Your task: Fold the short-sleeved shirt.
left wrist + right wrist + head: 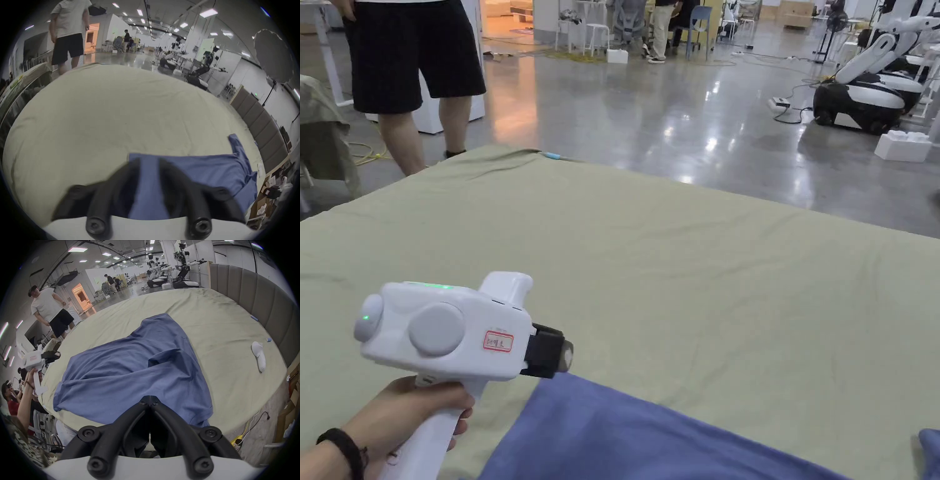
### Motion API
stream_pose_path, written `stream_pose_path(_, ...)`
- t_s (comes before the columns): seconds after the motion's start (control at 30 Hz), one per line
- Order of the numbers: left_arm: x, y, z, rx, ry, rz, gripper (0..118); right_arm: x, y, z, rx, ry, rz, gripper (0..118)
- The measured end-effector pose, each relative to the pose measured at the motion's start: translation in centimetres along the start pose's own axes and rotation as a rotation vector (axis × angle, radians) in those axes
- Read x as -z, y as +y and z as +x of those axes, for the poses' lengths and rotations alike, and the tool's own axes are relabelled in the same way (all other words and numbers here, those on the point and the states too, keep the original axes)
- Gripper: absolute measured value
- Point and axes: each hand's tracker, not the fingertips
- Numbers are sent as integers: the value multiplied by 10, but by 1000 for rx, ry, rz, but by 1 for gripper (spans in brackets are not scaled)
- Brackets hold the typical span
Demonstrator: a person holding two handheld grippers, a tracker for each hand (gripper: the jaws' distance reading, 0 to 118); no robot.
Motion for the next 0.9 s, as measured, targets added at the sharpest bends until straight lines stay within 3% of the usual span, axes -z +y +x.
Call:
stream_pose_path(0.07, 33, 7, -9, -23, -17, -111, 97, 2, 6, -3, -14, -3, -6, 2)
stream_pose_path(0.17, 64, -4, -12, -58, -26, -226, 98, 6, 17, -7, -37, -5, -24, 2)
stream_pose_path(0.23, 64, -21, 0, 32, 36, -195, 95, 11, 28, -10, -65, 4, -45, 2)
stream_pose_path(0.27, 59, -20, 9, 104, 107, -180, 83, 13, 34, -11, -82, 6, -55, 2)
stream_pose_path(0.33, 45, -19, 18, 129, 99, -183, 64, 19, 51, -13, -122, 5, -63, 2)
stream_pose_path(0.4, 37, -21, 23, 123, 40, -201, 5, 29, 72, -7, -145, -1, -45, 2)
stream_pose_path(0.5, 50, -24, 21, 103, 66, -243, 4, 59, 115, 8, -121, -17, 47, 3)
stream_pose_path(0.53, 56, -27, 20, 105, 69, -245, 4, 71, 129, 14, -104, -7, 69, 8)
stream_pose_path(0.6, 60, -31, 20, 97, 69, -242, 4, 102, 158, 31, -28, -29, 53, 83)
stream_pose_path(0.63, 56, -31, 22, 89, 67, -235, 4, 118, 170, 38, 6, -49, 6, 107)
stream_pose_path(0.67, 53, -32, 22, 85, 66, -231, 4, 133, 179, 44, 31, -72, -41, 113)
stream_pose_path(0.83, 49, -36, 27, 72, 69, -216, 4, 196, 205, 78, 71, -179, -166, 110)
stream_pose_path(0.9, 50, -34, 30, 83, 76, -225, 4, 212, 208, 82, 67, -156, -198, 110)
